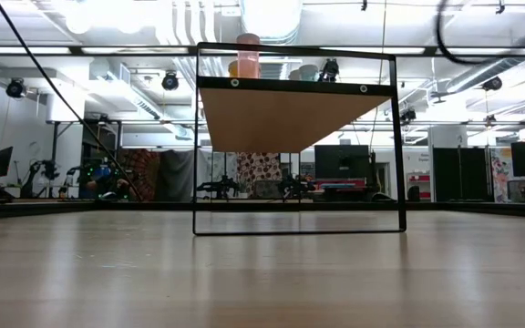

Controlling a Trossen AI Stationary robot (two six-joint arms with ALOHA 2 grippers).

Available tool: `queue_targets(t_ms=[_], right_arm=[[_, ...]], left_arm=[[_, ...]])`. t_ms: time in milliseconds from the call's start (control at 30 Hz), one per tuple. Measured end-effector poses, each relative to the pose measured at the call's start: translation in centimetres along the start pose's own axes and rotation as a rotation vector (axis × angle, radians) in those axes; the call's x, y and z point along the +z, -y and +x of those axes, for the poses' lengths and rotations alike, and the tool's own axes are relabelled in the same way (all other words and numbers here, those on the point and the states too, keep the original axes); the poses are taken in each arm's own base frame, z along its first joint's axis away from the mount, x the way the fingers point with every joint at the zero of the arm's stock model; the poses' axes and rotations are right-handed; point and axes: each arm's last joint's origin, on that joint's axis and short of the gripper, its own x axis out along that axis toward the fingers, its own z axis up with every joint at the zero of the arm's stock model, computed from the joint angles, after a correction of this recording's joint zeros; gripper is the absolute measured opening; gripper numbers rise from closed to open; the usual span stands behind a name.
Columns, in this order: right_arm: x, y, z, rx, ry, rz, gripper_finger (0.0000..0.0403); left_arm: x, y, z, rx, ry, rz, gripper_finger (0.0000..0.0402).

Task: Pick and place medicine bottles onto shelf by color
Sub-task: Put the bottom pink pill bottle on the shelf

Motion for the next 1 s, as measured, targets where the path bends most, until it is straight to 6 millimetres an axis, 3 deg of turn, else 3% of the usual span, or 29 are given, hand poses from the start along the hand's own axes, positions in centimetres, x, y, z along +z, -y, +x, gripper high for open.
queue_targets(t_ms=[233, 533, 767, 1000], right_arm=[[4.1, -0.7, -5.1, 0.037, 0.086, -0.149, 0.011], [12.9, 0.7, -11.1, -0.021, 0.207, -0.352, 0.0109], [20.8, 3.6, -14.4, -0.02, 0.307, -0.434, 0.0108], [27.9, 6.7, -15.9, 0.021, 0.407, -0.48, 0.0108]], left_arm=[[-0.6, 0.2, 0.0, -0.005, -0.016, 0.001, 0.0], [-0.7, 0.2, -0.1, -0.006, -0.019, 0.017, 0.0], [-0.7, 0.2, -0.4, -0.004, -0.012, 0.05, 0.0], [-0.7, 0.1, -0.4, 0.004, -0.014, 0.082, 0.0]])
